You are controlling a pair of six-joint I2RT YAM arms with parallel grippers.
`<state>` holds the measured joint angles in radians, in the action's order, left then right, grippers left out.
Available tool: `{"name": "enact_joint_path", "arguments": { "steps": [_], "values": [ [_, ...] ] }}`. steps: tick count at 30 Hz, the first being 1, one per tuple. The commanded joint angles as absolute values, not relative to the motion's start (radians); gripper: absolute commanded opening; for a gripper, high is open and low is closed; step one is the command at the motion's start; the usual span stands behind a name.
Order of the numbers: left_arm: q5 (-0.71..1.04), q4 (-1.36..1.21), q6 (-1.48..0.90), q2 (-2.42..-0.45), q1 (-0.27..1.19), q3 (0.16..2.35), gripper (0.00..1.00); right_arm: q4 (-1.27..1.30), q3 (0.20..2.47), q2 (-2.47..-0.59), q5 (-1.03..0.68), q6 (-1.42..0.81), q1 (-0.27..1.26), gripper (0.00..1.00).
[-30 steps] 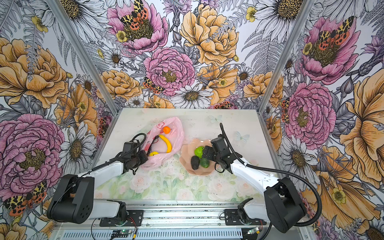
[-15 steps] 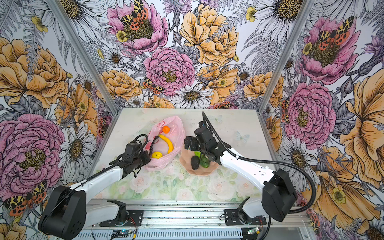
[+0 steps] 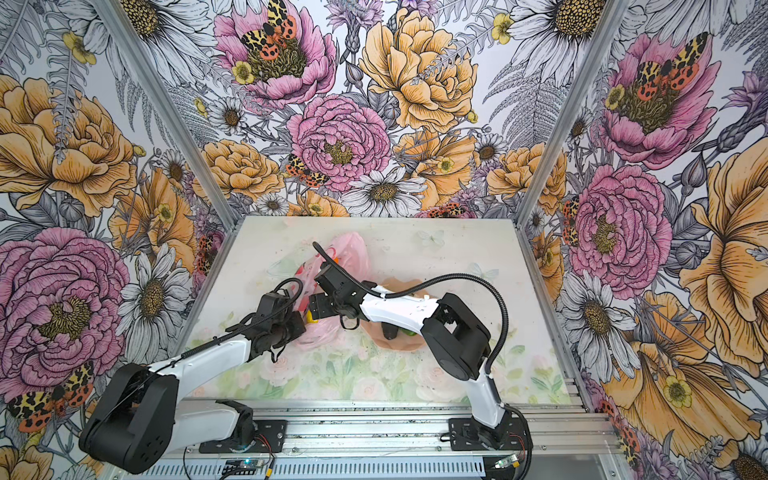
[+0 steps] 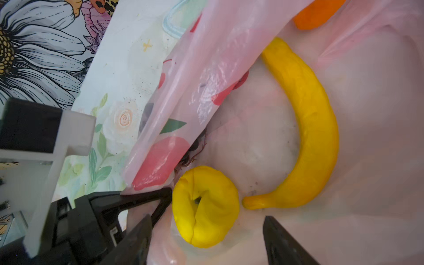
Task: Take the fake fruits out of the plastic bag
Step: 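Reach the right gripper into the bag and grasp the yellow fruit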
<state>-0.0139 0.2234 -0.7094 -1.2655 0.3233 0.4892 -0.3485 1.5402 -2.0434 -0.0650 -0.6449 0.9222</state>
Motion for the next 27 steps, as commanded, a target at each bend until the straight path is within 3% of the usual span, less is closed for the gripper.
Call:
{"name": "enact_joint_path", "arguments": {
  "steps": [1, 9, 23, 27],
  "values": [
    [-0.008, 0.192, -0.730, -1.288, 0.328, 0.472, 0.01, -0.347, 1.561, -2.064, -0.090, -0.646, 0.937, 0.76],
    [0.001, 0.153, -0.740, -1.324, 0.327, 0.466, 0.01, -0.344, 1.529, -2.072, -0.069, -0.625, 0.943, 0.86],
    [0.011, 0.156, -0.738, -1.318, 0.311, 0.470, 0.02, -0.361, 1.638, -2.203, -0.047, -0.581, 0.966, 0.87],
    [0.011, 0.167, -0.732, -1.307, 0.307, 0.472, 0.02, -0.371, 1.673, -2.237, -0.017, -0.574, 0.961, 0.82]
  ]
}}
